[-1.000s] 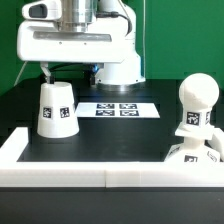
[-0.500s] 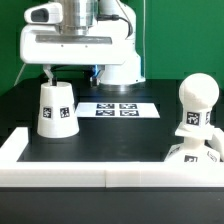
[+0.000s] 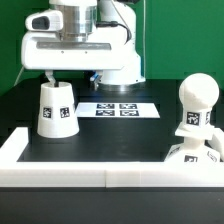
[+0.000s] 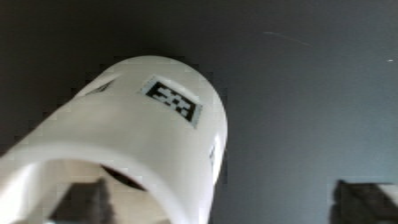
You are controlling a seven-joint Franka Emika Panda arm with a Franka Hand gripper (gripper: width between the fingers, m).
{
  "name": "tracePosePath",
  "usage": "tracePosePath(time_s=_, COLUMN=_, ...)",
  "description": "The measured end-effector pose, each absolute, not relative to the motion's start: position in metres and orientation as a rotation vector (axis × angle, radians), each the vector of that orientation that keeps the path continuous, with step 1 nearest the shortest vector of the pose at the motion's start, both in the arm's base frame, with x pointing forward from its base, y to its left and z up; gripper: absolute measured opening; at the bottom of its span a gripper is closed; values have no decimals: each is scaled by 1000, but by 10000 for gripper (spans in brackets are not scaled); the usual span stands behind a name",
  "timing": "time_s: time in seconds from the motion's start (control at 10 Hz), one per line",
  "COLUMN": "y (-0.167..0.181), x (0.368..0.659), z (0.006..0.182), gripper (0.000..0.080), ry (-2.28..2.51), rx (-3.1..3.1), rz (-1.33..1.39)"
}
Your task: Assemble lamp
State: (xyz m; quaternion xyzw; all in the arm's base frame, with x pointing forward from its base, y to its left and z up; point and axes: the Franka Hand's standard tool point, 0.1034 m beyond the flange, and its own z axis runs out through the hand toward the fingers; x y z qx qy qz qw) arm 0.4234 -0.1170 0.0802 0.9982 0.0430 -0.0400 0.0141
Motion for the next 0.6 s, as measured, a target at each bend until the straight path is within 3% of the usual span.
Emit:
tracePosePath(time_s=0.1, y=-117, x=423, z=79, gripper=433, ry=135, rx=3108, rz=-128)
tracePosePath(time_s=0.2, y=-117, x=423, z=79, gripper=433, ry=135, rx=3108, rz=-128)
tracePosePath(time_s=0.4, y=-117, x=422, z=79, gripper=67, ry=135, rx=3108, rz=-130)
tracePosePath(time_s=0.6, y=-116, x=423, z=80, gripper=44, ry=136, rx=3108, rz=-127)
